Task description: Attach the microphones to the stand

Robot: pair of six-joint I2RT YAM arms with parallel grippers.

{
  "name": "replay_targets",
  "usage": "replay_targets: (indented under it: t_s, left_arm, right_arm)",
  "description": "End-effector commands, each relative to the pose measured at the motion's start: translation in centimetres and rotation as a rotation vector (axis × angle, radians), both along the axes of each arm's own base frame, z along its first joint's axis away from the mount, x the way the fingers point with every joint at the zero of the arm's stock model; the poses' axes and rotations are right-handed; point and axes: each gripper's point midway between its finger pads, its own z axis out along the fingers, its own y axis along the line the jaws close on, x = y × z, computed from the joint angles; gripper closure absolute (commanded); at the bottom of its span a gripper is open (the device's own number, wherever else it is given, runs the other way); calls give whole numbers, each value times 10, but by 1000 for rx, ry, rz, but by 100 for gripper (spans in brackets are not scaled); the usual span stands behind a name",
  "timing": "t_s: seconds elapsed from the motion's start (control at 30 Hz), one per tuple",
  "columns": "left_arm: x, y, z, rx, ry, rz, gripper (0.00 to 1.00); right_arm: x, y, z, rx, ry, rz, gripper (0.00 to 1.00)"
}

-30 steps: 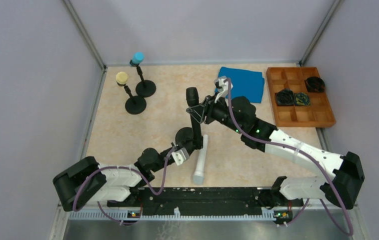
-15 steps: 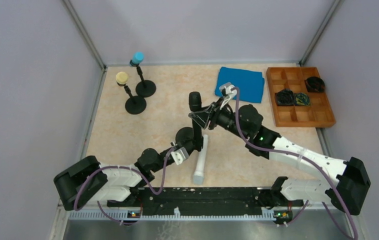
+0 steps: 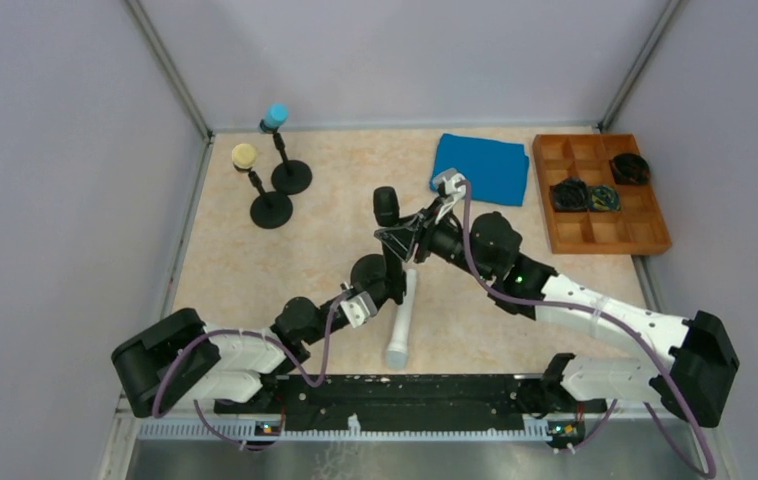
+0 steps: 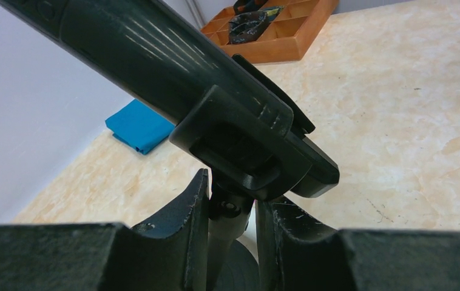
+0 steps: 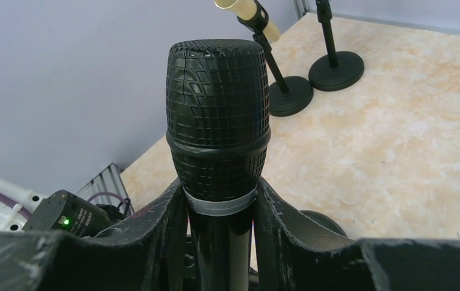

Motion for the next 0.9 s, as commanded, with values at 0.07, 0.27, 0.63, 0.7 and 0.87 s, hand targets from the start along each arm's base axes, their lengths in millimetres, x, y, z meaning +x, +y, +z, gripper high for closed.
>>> replay_targets:
  t_s: [0.07, 0.27, 0.63, 0.7, 0.87]
  left_arm:
    - [45, 45, -41, -36, 263, 311, 100]
    - [48, 47, -38, -47, 263, 319, 100]
    - [54, 49, -36, -66, 277, 340, 100]
    - [56, 51, -35, -75, 283, 349, 100]
    - [57, 53, -35, -78, 286, 357, 100]
  right_arm:
    - [-115, -47, -197, -552, 493, 275, 100]
    - [-128, -53, -212, -594, 524, 304, 100]
    - [-146, -62, -231, -658, 554, 350, 100]
    - [-149, -65, -234, -666, 560, 352, 100]
    - [-155, -68, -238, -678, 572, 370, 100]
